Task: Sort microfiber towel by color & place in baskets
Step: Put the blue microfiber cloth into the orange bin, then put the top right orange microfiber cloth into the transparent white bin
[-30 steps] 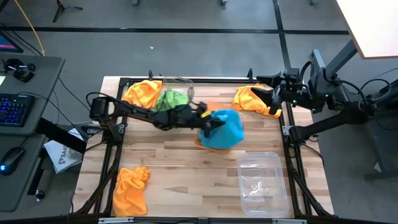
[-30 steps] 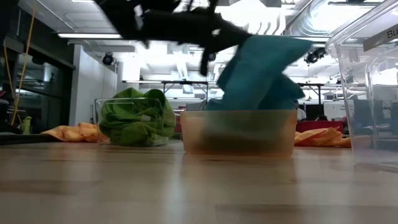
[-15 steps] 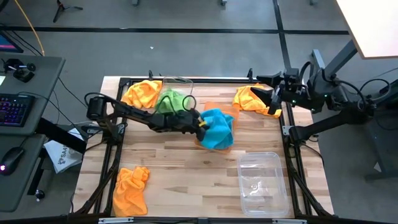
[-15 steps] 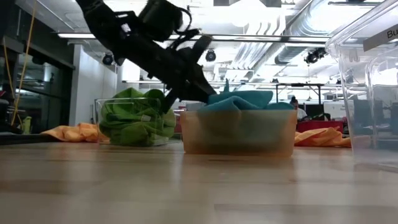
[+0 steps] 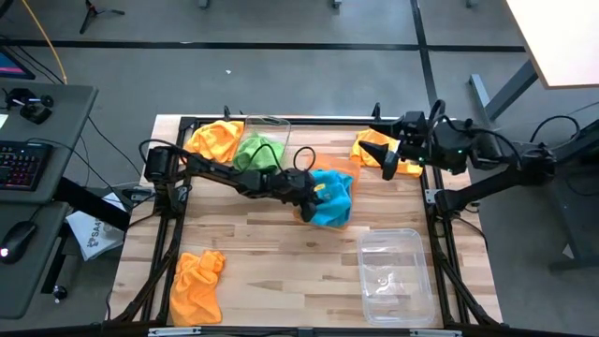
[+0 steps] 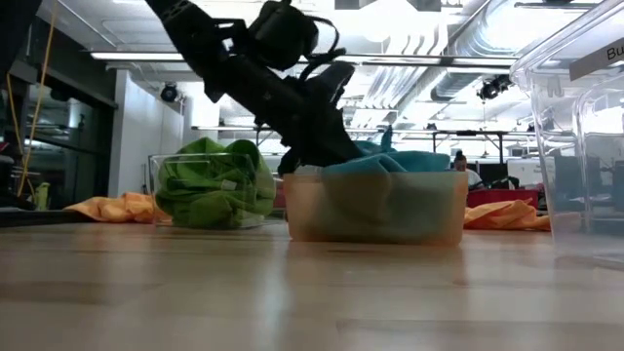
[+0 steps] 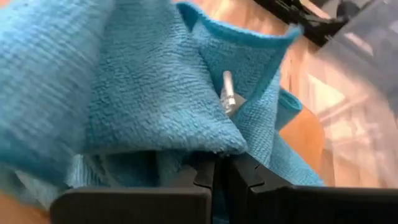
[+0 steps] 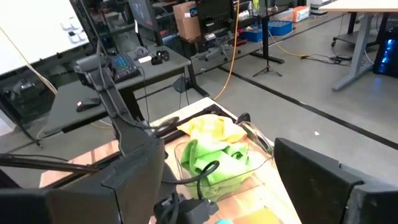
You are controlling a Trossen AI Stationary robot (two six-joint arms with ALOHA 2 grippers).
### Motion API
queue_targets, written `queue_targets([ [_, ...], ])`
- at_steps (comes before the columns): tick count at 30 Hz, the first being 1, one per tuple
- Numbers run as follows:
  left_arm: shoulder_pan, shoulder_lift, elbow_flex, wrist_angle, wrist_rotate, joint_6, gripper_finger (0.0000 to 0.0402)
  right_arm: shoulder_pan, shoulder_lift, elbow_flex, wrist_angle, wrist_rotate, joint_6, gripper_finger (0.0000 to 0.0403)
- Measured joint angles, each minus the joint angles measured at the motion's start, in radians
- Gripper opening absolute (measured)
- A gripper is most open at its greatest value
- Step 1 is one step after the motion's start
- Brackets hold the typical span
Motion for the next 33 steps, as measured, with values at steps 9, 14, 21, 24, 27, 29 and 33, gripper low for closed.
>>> queue_targets([
  [9, 0.000, -0.005, 0.140, -0.266, 0.008, 0.166, 0.0101, -0.001, 0.004, 0.000, 0.000, 0.000, 0.021, 0.0299],
  [14, 0.000, -0.005, 0.244, -0.443, 0.021, 0.207, 0.0167, -0.001, 0.004, 0.000, 0.000, 0.000, 0.023, 0.0299],
  [21, 0.007, -0.006, 0.404, -0.703, 0.087, 0.310, 0.0218, -0.001, 0.004, 0.000, 0.001, -0.001, 0.018, 0.0299],
  [24, 0.006, -0.006, 0.465, -0.785, 0.085, 0.358, 0.0222, -0.008, 0.004, 0.000, 0.001, -0.002, 0.016, 0.0299],
  [27, 0.006, -0.007, 0.510, -0.835, 0.064, 0.412, 0.0223, -0.019, 0.002, 0.000, 0.001, -0.003, 0.016, 0.0299],
  [29, 0.006, -0.007, 0.538, -0.870, 0.058, 0.445, 0.0223, -0.030, 0.000, 0.000, 0.001, -0.003, 0.016, 0.0299],
  [33, 0.006, -0.007, 0.610, -0.947, 0.037, 0.507, 0.0223, -0.045, -0.009, 0.000, 0.000, -0.003, 0.016, 0.0299],
])
